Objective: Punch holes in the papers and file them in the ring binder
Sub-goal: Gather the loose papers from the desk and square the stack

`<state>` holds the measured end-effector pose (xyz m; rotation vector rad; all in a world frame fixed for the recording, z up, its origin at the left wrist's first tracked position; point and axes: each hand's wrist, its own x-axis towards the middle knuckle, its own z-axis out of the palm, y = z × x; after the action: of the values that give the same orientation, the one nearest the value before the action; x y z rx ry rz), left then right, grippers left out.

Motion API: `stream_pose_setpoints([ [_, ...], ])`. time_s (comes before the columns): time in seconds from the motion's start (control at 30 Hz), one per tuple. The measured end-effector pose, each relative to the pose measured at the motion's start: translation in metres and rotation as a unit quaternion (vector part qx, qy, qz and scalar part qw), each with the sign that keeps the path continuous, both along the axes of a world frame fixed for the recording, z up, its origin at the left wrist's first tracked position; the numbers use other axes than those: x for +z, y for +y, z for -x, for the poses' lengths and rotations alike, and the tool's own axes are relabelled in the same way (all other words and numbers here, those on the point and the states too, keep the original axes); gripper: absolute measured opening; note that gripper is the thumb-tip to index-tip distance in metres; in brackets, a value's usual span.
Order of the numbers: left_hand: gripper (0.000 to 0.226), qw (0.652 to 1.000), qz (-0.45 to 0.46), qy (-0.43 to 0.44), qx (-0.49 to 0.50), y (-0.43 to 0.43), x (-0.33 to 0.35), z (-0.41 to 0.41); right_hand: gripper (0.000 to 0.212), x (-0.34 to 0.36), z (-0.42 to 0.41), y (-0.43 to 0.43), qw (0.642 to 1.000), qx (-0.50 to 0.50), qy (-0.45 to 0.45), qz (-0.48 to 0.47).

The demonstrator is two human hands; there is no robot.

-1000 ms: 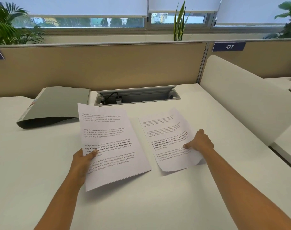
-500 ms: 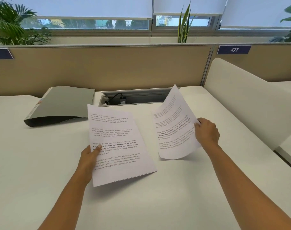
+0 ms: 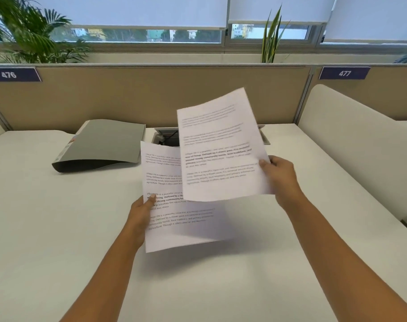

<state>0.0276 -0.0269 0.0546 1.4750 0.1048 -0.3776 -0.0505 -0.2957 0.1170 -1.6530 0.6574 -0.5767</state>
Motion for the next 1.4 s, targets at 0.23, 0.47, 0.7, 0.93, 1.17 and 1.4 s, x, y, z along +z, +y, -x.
stream_pose_setpoints([
  [0.23,0.024,1.0,0.008,-0.002,-0.011,-0.007,0.006,0.003,0.014,-0.053,-0.002,0.023,0.985,0.084,0.087,-0.122],
  [0.47,0.03,1.0,0.005,-0.01,-0.023,-0.014,0.004,0.003,0.024,-0.074,0.0,0.025,0.962,0.141,0.092,-0.217],
  [0.7,0.03,0.999,0.028,-0.014,-0.041,-0.016,0.005,0.001,0.053,-0.082,0.001,0.03,0.962,0.187,0.052,-0.193],
  [0.93,0.022,0.994,0.063,-0.049,-0.074,-0.012,0.008,-0.004,0.041,-0.077,0.002,0.031,0.969,0.186,-0.043,-0.156],
  [1.17,0.022,0.986,0.1,-0.103,-0.088,-0.018,0.017,-0.004,0.041,-0.066,-0.003,0.032,0.964,0.204,-0.087,-0.146],
  [1.4,0.012,0.983,0.098,-0.145,-0.057,-0.027,0.03,-0.005,0.03,-0.056,-0.014,0.041,0.96,0.198,-0.119,-0.157],
])
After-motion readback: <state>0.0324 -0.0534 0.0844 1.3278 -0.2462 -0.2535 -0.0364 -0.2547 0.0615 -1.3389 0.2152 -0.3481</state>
